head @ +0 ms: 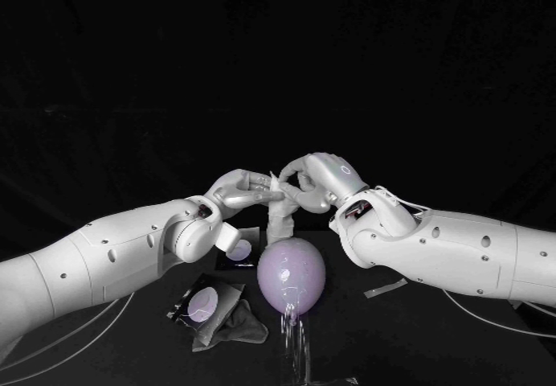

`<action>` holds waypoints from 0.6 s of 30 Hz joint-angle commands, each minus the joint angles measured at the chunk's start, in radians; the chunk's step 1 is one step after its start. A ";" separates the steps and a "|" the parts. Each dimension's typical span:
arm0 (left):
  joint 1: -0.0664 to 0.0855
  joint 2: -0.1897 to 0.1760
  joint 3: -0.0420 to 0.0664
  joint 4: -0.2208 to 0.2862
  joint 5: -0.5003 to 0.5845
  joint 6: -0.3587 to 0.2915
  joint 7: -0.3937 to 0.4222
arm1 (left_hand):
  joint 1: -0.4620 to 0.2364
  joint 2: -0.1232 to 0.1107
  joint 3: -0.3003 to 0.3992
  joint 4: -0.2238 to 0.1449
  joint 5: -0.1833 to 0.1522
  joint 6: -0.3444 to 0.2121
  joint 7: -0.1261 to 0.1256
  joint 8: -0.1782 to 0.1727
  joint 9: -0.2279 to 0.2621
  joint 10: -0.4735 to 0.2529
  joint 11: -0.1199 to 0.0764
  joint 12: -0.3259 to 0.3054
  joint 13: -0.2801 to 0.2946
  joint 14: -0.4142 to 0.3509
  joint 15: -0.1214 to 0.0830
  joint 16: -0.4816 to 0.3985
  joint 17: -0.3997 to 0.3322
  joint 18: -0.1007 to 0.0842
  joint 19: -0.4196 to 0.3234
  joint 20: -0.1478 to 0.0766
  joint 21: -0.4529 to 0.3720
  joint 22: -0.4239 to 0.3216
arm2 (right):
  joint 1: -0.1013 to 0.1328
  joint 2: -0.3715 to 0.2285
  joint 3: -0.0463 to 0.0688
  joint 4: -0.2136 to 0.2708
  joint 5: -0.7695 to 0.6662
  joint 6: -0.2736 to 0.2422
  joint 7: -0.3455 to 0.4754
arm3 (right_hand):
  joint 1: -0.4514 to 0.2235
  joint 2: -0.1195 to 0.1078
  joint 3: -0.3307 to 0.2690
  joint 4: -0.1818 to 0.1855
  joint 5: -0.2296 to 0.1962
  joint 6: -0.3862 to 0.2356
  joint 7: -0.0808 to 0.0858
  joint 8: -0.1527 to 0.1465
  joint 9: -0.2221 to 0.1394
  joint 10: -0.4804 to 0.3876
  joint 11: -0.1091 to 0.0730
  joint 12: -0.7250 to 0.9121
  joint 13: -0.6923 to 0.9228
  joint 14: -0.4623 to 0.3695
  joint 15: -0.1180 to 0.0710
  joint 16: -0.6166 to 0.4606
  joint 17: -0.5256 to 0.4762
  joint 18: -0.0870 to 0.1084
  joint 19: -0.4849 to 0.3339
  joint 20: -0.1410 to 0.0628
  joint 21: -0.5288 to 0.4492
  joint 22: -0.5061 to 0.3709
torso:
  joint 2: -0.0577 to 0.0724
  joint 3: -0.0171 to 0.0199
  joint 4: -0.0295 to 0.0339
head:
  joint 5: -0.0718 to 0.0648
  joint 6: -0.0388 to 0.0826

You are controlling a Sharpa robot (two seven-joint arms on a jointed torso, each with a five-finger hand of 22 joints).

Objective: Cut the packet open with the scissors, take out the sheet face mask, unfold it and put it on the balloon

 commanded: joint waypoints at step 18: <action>0.003 -0.002 0.003 0.005 -0.005 0.003 0.023 | -0.001 0.010 0.003 -0.003 0.004 0.006 -0.001 0.003 0.003 0.014 -0.012 0.006 0.000 0.002 -0.006 0.006 0.002 0.014 -0.008 -0.001 0.006 0.003 | -0.005 -0.030 -0.001 0.005 0.106 -0.124 0.013 | -0.024 0.015 0.052 -0.026 0.007 0.010 -0.017 0.075 0.049 0.114 -0.020 0.233 0.183 0.104 -0.018 0.003 0.263 -0.028 0.101 -0.021 0.049 0.261 | 0.000 -0.0001 0.0001 | 0.000 -0.002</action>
